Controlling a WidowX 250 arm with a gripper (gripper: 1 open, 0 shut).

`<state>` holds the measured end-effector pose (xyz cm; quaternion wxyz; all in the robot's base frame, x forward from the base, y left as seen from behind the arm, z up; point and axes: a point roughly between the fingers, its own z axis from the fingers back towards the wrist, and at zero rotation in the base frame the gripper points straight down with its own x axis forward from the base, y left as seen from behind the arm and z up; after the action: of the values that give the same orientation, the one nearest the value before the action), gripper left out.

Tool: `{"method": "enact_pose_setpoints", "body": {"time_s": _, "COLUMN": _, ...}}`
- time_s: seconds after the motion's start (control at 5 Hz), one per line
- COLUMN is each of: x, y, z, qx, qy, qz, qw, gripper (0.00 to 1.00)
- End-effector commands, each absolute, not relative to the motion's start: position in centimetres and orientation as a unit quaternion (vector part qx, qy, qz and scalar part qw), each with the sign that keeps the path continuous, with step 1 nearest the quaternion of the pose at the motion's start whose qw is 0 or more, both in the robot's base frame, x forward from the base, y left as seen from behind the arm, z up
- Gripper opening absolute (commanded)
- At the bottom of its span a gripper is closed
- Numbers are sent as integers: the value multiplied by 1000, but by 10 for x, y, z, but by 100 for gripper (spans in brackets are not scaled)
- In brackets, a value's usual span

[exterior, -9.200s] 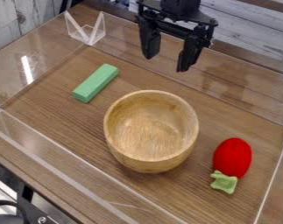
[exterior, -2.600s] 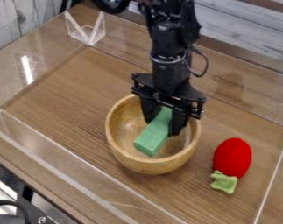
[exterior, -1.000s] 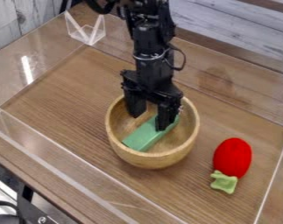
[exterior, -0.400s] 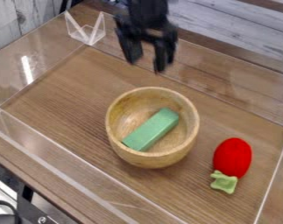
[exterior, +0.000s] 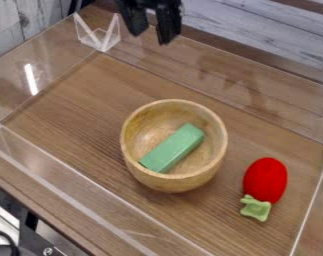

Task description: Put the green block in the brown bowl

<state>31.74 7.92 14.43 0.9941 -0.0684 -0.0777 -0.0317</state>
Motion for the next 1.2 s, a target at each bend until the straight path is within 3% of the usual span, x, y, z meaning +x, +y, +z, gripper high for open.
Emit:
{"method": "enact_pose_setpoints", "body": {"time_s": 0.0, "x": 325, "y": 91, "z": 172, "qx": -57, "qy": -113, "qz": -29, "qw": 992, "gripper": 100}}
{"method": "enact_pose_setpoints", "body": {"time_s": 0.6, "x": 326, "y": 103, "z": 151, "qx": -48, "qy": -109, "qz": 18, "qw": 993, "gripper": 100}}
{"method": "enact_pose_setpoints", "body": {"time_s": 0.8, "x": 329, "y": 110, "z": 150, "qx": -50, "qy": -107, "qz": 8, "qw": 993, "gripper": 100}}
{"method": "enact_pose_setpoints", "body": {"time_s": 1.0, "x": 329, "y": 106, "z": 161, "qx": -53, "qy": -106, "qz": 0, "qw": 993, "gripper": 100}}
